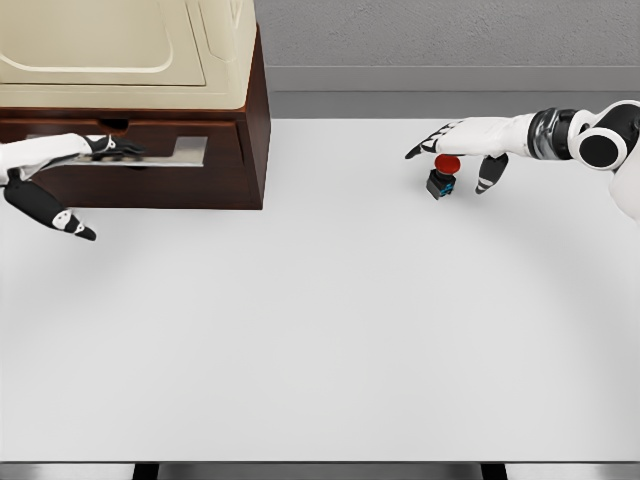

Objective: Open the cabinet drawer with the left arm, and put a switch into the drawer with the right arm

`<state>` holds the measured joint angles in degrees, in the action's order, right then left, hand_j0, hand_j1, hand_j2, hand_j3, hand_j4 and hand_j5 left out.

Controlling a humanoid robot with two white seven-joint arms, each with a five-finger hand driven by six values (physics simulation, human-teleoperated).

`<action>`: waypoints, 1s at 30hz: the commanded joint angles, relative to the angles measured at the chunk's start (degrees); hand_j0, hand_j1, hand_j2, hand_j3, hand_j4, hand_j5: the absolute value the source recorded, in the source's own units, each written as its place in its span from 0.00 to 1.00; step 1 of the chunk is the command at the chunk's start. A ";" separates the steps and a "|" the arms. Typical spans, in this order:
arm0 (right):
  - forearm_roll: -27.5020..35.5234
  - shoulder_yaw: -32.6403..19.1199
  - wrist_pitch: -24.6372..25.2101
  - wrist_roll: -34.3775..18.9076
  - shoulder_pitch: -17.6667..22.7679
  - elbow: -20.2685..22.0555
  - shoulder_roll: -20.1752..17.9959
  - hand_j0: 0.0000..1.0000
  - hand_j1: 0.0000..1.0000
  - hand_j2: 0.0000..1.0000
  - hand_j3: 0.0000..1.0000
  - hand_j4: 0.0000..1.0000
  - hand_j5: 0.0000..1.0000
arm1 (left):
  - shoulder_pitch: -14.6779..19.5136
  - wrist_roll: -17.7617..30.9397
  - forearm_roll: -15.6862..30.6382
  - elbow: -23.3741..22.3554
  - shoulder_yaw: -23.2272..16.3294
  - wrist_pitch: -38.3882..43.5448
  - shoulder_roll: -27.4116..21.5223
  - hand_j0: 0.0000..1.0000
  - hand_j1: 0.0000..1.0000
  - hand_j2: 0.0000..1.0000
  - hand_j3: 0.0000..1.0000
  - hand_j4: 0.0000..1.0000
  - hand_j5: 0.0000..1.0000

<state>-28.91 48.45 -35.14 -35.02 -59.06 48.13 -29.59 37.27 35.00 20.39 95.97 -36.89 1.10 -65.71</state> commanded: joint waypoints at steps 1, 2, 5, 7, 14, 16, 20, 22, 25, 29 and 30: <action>0.26 -0.11 0.14 0.02 0.00 -0.49 -0.03 1.00 1.00 1.00 1.00 1.00 1.00 | 0.00 0.00 1.32 0.71 -0.11 -0.39 -0.91 1.00 1.00 1.00 1.00 1.00 1.00; 0.26 -0.11 0.14 0.02 0.00 -0.93 -0.03 1.00 1.00 1.00 1.00 1.00 1.00 | -0.09 0.00 2.11 1.32 -0.11 -0.57 -1.79 1.00 1.00 1.00 1.00 1.00 1.00; 0.26 -0.11 0.14 0.02 -0.09 -0.84 0.15 1.00 1.00 1.00 1.00 1.00 1.00 | -0.18 0.00 2.90 1.68 -0.29 -1.36 -2.67 1.00 1.00 1.00 1.00 1.00 1.00; 0.26 -0.11 0.14 0.02 -0.09 -0.93 0.06 1.00 1.00 1.00 1.00 1.00 1.00 | -0.18 0.00 2.90 1.68 -0.46 -1.89 -2.84 1.00 1.00 1.00 1.00 1.00 1.00; 0.26 -0.19 0.14 0.02 -0.17 -0.93 0.15 1.00 1.00 1.00 1.00 1.00 1.00 | -1.41 0.00 2.90 2.64 -1.52 -3.38 -4.34 1.00 1.00 1.00 1.00 1.00 1.00; 0.26 -0.28 0.14 0.02 -0.53 -0.84 0.15 1.00 1.00 1.00 1.00 1.00 1.00 | -1.41 0.00 2.90 2.73 -1.61 -3.38 -4.34 1.00 1.00 1.00 1.00 1.00 1.00; 0.26 -0.55 0.14 0.02 -0.53 -0.84 0.06 1.00 1.00 1.00 1.00 1.00 1.00 | -1.58 0.00 2.99 3.35 -1.61 -3.64 -5.21 1.00 1.00 1.00 1.00 1.00 1.00; 0.26 -0.55 0.14 0.02 -0.53 -0.75 0.06 1.00 1.00 1.00 1.00 1.00 1.00 | -2.11 0.00 4.66 3.52 -1.61 -6.28 -6.80 1.00 1.00 1.00 1.00 1.00 1.00; 0.26 -0.55 0.14 0.02 -0.53 -0.84 0.06 1.00 1.00 1.00 1.00 1.00 1.00 | -2.28 0.00 5.01 3.87 -1.61 -6.81 -7.41 1.00 1.00 1.00 1.00 1.00 1.00; 0.26 -0.55 0.14 0.02 -0.53 -0.84 0.06 1.00 1.00 1.00 1.00 1.00 1.00 | -2.72 0.00 5.36 3.87 -1.69 -8.48 -8.29 1.00 1.00 1.00 1.00 1.00 1.00; 0.26 -0.55 0.14 0.02 -0.53 -0.84 -0.03 1.00 1.00 1.00 1.00 1.00 1.00 | -2.90 0.00 5.36 3.87 -1.69 -8.83 -8.29 1.00 1.00 1.00 1.00 1.00 1.00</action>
<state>-28.92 48.01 -35.15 -35.02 -59.59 47.28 -29.56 34.10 34.98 25.59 99.82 -38.52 -6.95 -73.53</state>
